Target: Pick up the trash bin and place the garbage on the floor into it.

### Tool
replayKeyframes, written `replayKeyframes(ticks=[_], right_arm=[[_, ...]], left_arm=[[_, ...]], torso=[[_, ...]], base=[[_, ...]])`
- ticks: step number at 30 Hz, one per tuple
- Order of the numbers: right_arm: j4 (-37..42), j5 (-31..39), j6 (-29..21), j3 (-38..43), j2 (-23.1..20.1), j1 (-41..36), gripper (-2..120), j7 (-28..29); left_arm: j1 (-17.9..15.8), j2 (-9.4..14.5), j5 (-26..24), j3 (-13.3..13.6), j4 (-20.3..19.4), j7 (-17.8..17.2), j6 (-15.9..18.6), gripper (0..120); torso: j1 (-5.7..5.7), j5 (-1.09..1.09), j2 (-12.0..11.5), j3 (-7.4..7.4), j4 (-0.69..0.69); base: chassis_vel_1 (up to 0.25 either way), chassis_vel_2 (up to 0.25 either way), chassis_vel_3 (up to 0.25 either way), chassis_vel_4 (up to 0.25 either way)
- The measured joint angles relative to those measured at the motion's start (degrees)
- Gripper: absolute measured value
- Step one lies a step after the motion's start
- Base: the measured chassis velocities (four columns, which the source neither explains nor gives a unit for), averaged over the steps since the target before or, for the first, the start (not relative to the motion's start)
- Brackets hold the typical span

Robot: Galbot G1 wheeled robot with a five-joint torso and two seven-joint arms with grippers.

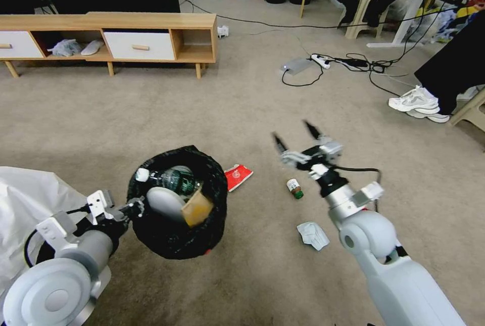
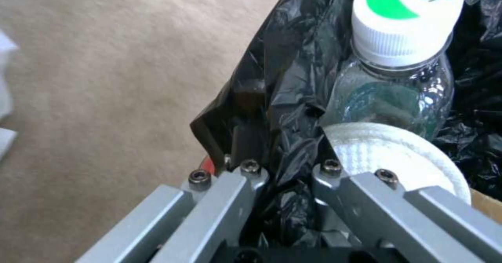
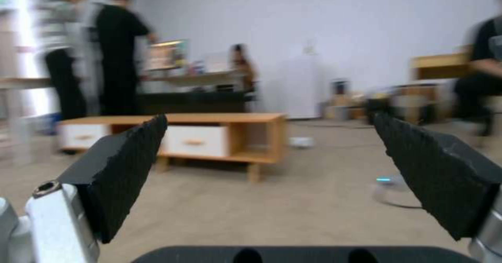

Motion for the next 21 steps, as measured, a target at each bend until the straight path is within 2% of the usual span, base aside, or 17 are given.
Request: replayKeyframes(ticks=[5, 14, 21], right_arm=[[2.09, -3.94, 1.27, 8.44, 3.53, -4.79, 100, 1.21], [5.02, -4.3, 2.96, 18.69, 6.94, -10.39, 100, 1.21], [5.13, -3.57, 5.02, 21.29, 7.14, -12.35, 100, 0.9]], left_arm=[[0.41, -1.38, 1.97, -2.34, 0.17, -1.21, -1.54, 3], [0.66, -1.76, 3.32, -5.87, 0.52, -1.45, -2.5, 3], [1.03, -2.29, 3.62, -6.12, 0.51, -1.2, -2.5, 3]], torso=[[0.0, 0.0, 0.0, 0.0, 0.0], [0.0, 0.0, 0.0, 0.0, -0.01], [0.0, -0.01, 0.0, -0.01, 0.0]], base=[[0.0, 0.0, 0.0, 0.0], [0.0, 0.0, 0.0, 0.0], [0.0, 0.0, 0.0, 0.0]])
